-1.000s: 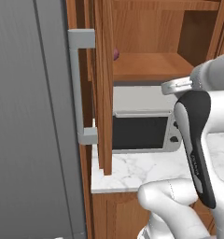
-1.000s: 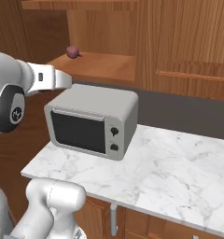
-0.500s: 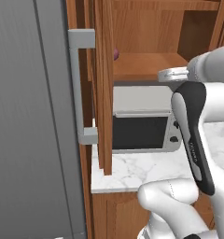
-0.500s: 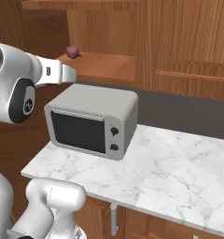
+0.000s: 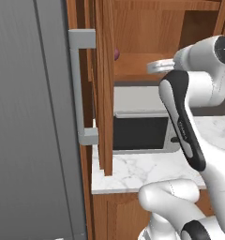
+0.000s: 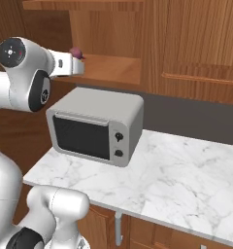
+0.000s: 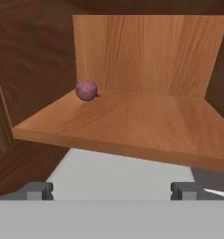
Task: Pick the onions from the cabinet and place them in one bowl. Pick the mango from the sink and place it in the other bowl.
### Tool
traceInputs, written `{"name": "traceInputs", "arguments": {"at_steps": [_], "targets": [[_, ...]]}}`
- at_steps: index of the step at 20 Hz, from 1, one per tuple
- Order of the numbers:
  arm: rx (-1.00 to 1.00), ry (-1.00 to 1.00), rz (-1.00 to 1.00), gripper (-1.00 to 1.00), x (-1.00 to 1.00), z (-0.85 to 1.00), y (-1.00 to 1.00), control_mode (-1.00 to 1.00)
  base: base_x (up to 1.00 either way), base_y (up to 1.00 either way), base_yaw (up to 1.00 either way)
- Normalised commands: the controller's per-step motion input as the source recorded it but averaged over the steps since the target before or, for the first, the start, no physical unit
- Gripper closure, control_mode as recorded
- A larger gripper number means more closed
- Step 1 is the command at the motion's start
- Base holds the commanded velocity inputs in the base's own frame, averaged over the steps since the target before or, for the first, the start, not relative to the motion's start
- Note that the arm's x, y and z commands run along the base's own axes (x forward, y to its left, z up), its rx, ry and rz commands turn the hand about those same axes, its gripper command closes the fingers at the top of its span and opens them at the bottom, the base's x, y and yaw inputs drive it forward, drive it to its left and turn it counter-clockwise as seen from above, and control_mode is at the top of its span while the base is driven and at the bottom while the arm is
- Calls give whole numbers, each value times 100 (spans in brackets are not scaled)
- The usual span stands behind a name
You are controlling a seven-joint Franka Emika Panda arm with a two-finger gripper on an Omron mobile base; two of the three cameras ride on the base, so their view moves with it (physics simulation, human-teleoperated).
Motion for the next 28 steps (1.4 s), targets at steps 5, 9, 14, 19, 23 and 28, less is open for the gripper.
{"name": "traceInputs", "arguments": {"at_steps": [5,9,14,19,23,28], "targets": [[-1,1,10,-100,60,0,22,-100,0,0,0],[-5,2,5,-100,56,0,28,-100,0,0,0],[-6,4,1,-100,56,0,26,-100,0,0,0],[-6,6,0,-100,56,0,20,-100,0,0,0],[-5,7,1,-100,53,0,18,-100,0,0,0],[-3,7,1,-100,49,-1,16,-100,0,0,0]]}}
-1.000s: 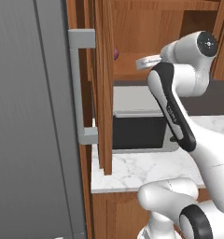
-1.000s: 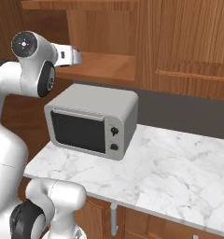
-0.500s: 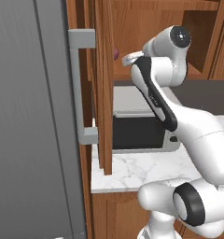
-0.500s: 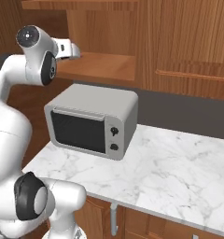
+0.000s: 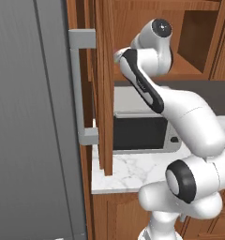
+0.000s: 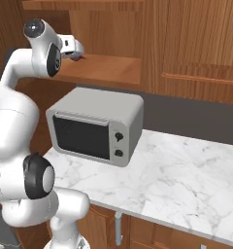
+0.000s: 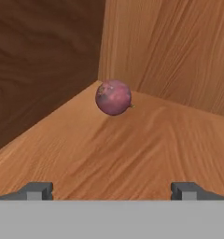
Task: Pick the onions from the cabinet and place them in one bowl. Pick the mango from the sink and place it in the other bowl.
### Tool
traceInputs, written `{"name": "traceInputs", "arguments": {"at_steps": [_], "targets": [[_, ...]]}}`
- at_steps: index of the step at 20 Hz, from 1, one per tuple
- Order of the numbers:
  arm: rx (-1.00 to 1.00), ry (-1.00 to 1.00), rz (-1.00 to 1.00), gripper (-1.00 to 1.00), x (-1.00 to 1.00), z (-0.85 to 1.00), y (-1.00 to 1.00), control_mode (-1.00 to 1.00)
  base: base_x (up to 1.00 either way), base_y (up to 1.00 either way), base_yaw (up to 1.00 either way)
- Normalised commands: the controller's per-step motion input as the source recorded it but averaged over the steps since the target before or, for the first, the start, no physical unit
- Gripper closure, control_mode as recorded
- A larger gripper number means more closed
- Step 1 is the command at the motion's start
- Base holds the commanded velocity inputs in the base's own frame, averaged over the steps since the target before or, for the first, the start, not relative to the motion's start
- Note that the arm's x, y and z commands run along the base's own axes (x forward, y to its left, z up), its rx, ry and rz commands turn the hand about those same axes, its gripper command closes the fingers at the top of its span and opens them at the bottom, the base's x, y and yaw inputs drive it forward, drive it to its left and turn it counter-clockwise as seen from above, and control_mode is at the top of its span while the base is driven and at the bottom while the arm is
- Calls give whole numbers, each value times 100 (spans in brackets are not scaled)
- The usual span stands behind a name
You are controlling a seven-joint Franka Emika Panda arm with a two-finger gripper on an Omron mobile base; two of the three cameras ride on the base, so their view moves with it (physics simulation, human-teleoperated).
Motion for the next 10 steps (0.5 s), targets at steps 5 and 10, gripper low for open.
{"name": "traceInputs", "arguments": {"at_steps": [5,10], "targets": [[0,5,1,-100,43,-13,19,-100,0,0,0],[0,1,2,-100,47,-19,11,-100,0,0,0]]}}
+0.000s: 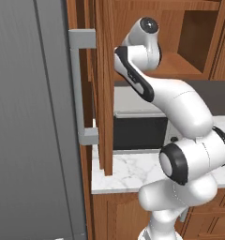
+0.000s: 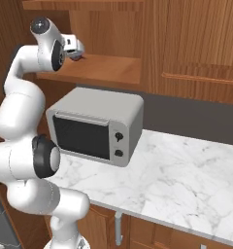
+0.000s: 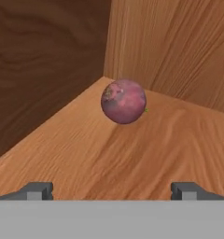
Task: Pick the onions from the cabinet and place them in one bowl. Pick the mango from the sink and place it in the other bowl.
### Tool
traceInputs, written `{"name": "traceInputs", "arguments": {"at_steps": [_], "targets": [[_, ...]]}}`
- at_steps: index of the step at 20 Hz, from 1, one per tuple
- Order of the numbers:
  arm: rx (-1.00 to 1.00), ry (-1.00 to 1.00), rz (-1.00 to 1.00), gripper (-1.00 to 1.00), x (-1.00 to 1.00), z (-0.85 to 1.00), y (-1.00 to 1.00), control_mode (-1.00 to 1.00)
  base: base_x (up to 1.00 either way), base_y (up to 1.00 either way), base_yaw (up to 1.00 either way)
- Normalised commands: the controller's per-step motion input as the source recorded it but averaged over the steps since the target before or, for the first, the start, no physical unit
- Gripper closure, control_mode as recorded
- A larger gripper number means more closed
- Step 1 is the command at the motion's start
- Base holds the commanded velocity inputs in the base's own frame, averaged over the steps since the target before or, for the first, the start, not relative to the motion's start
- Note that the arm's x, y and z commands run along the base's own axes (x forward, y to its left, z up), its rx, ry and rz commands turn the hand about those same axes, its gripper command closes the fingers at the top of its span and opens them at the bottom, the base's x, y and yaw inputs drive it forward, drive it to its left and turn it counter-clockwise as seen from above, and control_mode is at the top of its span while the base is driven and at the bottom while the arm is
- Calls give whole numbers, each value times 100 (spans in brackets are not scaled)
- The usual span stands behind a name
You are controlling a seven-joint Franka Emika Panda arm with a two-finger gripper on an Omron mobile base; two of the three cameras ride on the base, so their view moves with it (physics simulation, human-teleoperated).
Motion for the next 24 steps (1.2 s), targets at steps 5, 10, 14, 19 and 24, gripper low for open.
{"name": "traceInputs", "arguments": {"at_steps": [5,10,14,19,24], "targets": [[-1,0,4,-100,54,-4,1,-100,0,0,0],[-1,0,2,-100,51,-2,2,-100,0,0,0],[0,0,2,-100,49,-9,1,-100,0,0,0],[0,0,1,-100,44,-12,4,-100,0,0,0],[0,0,1,-100,45,-9,7,-100,0,0,0]]}}
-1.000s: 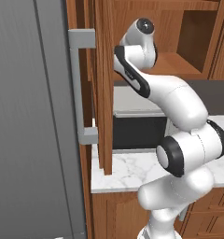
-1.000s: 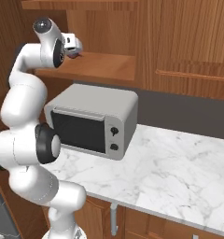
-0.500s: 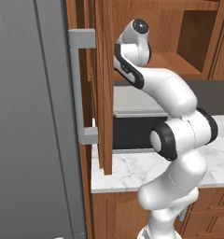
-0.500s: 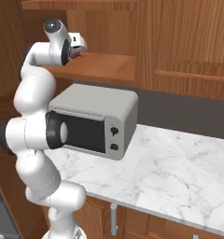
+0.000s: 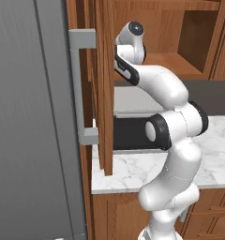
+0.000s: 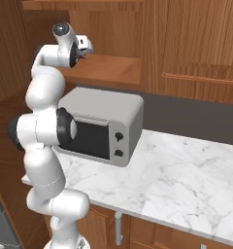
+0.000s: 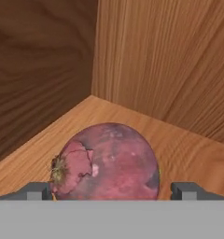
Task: Pick the onions from the cabinet and place them in one bowl. Pick the mango from the sink and place it in the other bowl.
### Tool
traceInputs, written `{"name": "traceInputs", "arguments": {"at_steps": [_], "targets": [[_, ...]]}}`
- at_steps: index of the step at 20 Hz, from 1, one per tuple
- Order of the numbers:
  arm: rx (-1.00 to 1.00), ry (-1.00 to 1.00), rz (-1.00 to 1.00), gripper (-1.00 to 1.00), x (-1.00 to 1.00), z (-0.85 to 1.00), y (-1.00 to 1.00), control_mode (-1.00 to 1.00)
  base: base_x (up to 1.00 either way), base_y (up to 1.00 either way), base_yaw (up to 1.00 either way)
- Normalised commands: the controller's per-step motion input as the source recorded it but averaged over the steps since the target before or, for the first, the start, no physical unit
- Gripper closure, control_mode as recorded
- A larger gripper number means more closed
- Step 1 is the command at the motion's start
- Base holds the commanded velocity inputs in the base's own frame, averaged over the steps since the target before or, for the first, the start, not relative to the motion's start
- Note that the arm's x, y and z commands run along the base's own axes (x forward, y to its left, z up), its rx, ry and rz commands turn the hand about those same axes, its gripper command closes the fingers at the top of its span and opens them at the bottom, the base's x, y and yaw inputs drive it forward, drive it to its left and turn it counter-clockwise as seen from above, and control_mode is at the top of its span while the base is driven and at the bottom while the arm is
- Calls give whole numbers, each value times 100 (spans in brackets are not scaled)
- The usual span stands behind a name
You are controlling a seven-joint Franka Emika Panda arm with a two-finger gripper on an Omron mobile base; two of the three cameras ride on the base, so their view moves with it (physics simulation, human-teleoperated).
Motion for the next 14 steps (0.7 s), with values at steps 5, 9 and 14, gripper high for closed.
{"name": "traceInputs", "arguments": {"at_steps": [5,9,14], "targets": [[0,0,0,-100,37,-8,15,-100,0,0,0],[0,0,0,100,31,-12,17,-100,0,0,0],[0,0,0,100,0,0,1,-100,0,0,0]]}}
